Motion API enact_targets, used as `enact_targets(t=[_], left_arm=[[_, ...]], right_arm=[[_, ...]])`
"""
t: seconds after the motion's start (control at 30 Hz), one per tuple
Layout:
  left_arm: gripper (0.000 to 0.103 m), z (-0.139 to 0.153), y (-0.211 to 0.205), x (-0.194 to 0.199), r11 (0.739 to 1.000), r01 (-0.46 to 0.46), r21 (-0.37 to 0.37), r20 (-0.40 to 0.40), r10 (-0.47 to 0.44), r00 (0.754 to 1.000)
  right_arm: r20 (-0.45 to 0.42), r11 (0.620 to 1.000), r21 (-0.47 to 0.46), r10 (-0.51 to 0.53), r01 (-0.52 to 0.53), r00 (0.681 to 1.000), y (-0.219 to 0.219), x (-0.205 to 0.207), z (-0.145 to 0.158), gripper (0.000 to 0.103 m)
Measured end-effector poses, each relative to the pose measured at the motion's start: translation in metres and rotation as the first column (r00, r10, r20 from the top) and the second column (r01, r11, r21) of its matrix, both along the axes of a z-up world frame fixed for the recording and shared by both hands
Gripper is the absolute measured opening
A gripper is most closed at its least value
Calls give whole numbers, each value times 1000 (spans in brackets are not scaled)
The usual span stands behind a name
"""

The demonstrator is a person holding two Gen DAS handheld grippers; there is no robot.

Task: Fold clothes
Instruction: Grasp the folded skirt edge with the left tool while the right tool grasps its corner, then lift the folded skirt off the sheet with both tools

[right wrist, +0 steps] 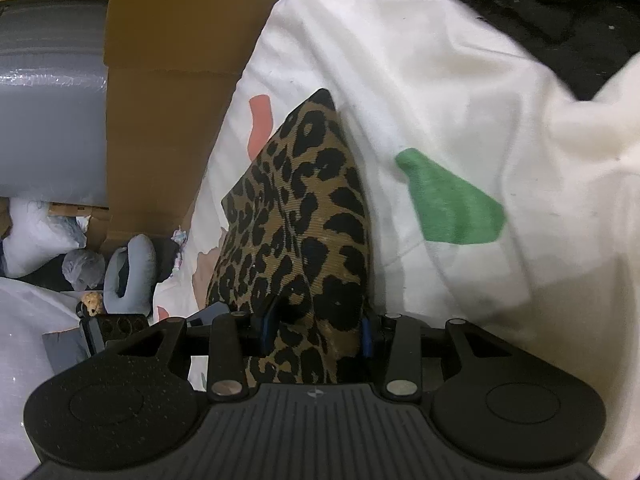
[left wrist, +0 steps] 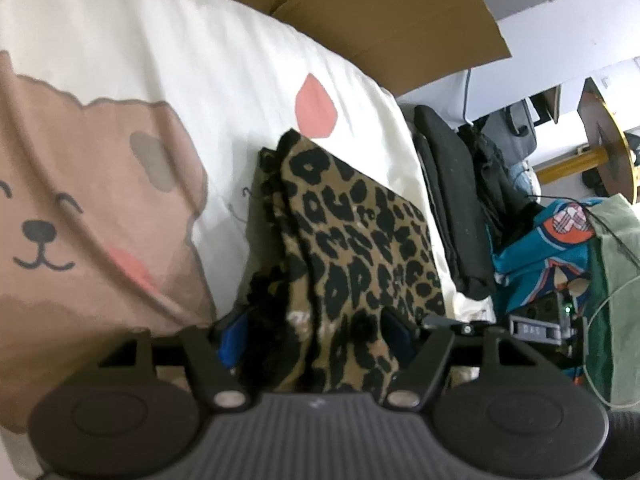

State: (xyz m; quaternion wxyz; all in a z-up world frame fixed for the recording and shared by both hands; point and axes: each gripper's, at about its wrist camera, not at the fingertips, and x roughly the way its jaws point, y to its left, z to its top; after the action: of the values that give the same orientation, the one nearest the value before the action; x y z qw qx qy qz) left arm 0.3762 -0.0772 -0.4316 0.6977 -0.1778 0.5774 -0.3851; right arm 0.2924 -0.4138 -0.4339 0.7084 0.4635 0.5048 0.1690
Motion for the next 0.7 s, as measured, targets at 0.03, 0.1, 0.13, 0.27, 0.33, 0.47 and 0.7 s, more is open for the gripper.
enact_targets(t=[0.03, 0.1, 0.13, 0.27, 0.33, 0.47, 0.7], left_arm=[[54, 1, -3, -1, 1000, 7, 12, 7, -7, 1000], [44, 4, -6, -2, 1000, 22, 20, 16, -23, 1000], [37, 5, -5, -1, 1000, 22, 12, 11, -22, 1000], [39, 5, -4, 2, 999, 27, 17, 2, -28, 1000], [44, 1, -5, 3, 1000, 12, 19, -21, -12, 1000], [50, -8, -8, 4, 1000, -10, -6, -53, 10, 999], [34, 2, -19, 0, 998, 19, 67, 12, -20, 1000]], right_arm=[[0, 1000, -2, 4, -4, 1000, 2, 1, 1, 34], [5, 1000, -25, 19, -19, 1000, 6, 4, 4, 21], [7, 999, -36, 27, -26, 1000, 8, 5, 6, 15], [20, 999, -30, 29, -28, 999, 9, 5, 11, 14], [13, 999, -36, 25, -25, 1000, 9, 6, 10, 17], [-1, 999, -32, 14, -14, 1000, 12, 8, 6, 25], [-10, 995, -89, 34, -35, 999, 21, 11, 12, 16]])
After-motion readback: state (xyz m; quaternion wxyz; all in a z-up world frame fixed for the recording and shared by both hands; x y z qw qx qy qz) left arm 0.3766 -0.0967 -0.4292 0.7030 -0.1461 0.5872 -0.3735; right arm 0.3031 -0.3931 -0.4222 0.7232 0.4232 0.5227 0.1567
